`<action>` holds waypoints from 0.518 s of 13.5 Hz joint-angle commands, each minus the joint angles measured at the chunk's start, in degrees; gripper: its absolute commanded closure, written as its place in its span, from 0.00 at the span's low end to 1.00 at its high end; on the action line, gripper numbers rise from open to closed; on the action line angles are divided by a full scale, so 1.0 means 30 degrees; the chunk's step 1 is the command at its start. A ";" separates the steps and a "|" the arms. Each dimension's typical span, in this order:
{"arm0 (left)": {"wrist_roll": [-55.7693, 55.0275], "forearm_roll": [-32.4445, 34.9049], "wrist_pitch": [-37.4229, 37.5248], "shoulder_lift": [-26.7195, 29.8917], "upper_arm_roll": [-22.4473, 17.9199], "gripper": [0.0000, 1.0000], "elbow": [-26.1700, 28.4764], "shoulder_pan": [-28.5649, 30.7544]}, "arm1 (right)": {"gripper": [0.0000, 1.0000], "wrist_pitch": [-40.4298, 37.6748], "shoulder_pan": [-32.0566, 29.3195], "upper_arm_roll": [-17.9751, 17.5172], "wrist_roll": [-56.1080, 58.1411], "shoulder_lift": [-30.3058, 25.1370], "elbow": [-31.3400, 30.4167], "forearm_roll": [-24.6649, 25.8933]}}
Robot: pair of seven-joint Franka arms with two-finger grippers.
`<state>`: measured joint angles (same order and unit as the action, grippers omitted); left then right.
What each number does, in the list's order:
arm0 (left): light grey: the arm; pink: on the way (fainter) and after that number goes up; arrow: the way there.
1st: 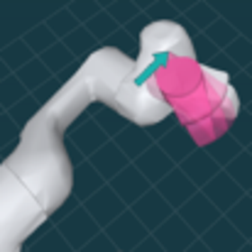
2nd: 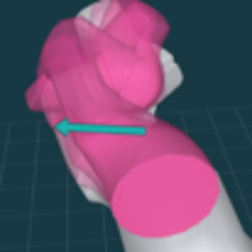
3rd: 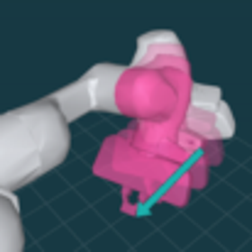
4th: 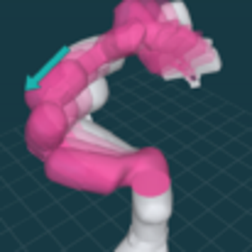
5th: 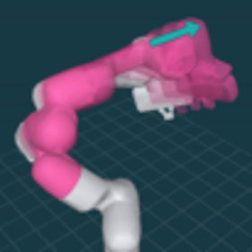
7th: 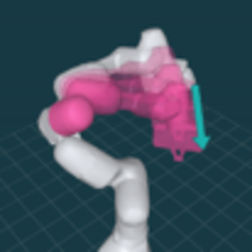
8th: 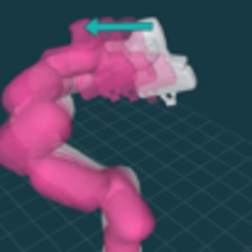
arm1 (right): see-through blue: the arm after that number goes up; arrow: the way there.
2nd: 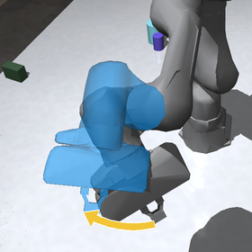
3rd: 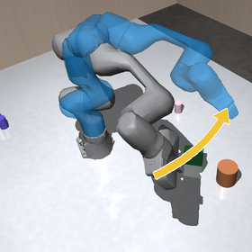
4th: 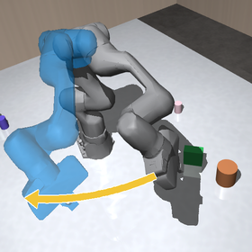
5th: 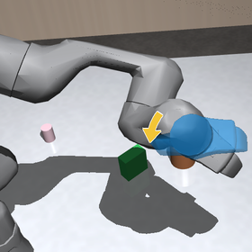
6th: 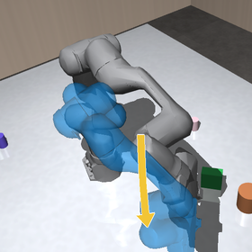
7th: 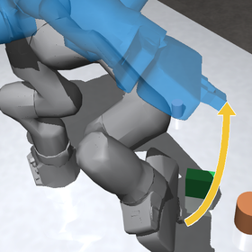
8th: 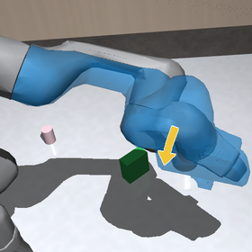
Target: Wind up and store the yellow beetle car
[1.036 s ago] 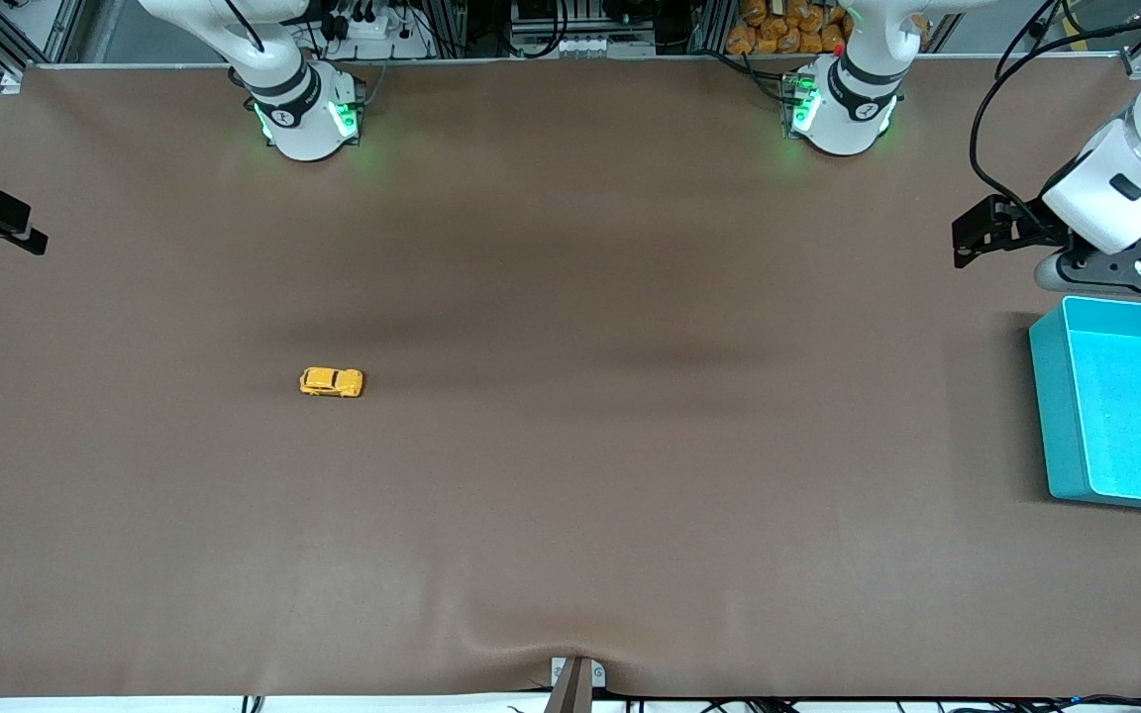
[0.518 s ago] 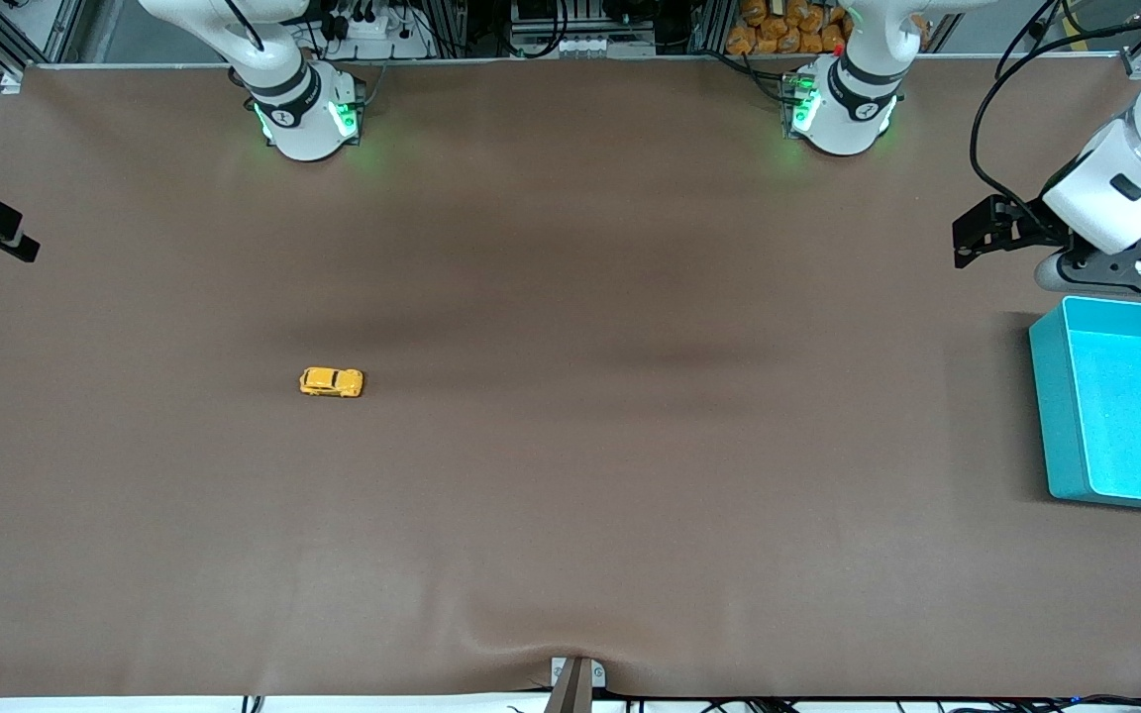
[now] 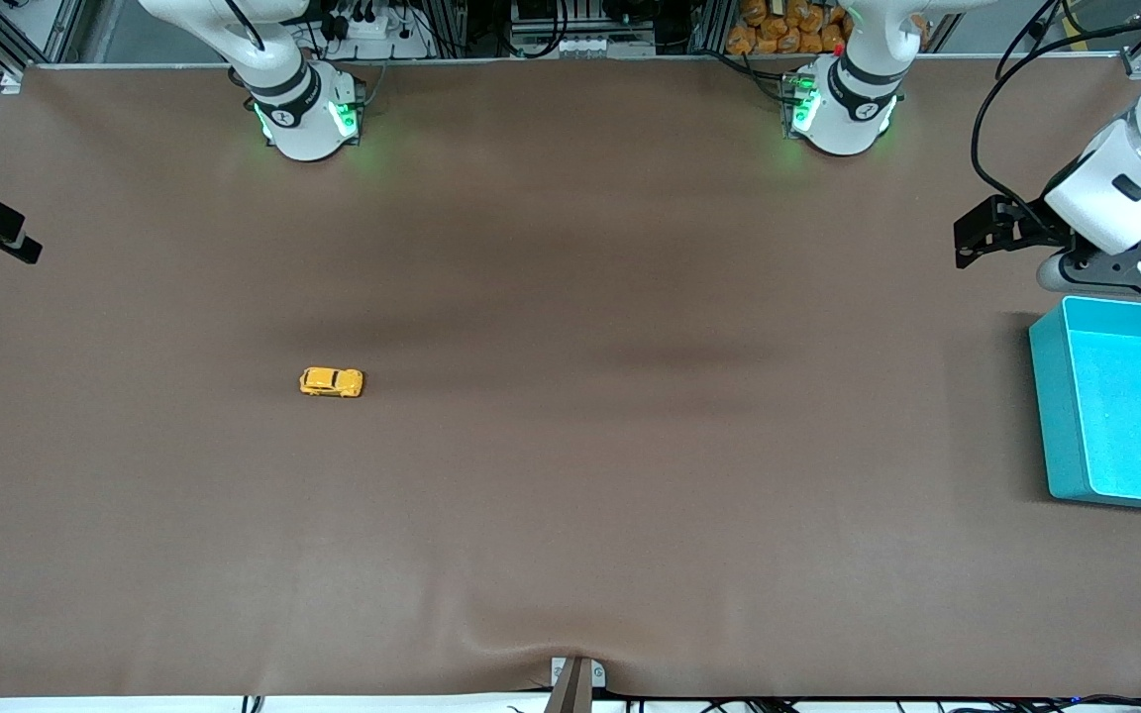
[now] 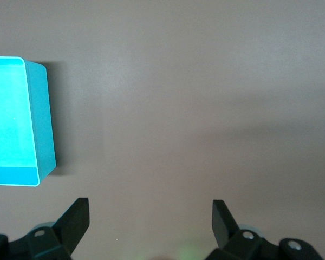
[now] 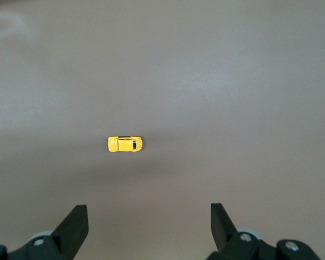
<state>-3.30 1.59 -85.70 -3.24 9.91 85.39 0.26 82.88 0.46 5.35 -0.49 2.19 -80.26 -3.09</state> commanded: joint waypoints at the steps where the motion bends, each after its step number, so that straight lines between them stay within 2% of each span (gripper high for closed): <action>1: -0.0101 0.0231 0.0091 0.0143 0.0065 0.00 -0.0074 0.0060 | 0.00 0.0001 -0.0124 -0.0174 -0.0364 -0.0523 -0.0520 0.0268; 7: -0.0130 0.0172 0.0032 -0.0119 0.0094 0.00 -0.0045 -0.0115 | 0.00 -0.0935 -0.0125 -0.0174 -0.0012 -0.0524 -0.0638 0.1059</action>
<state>-3.30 1.59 -85.70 -3.24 9.97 85.48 0.12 80.66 0.46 5.47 -0.50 2.16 -80.57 -1.06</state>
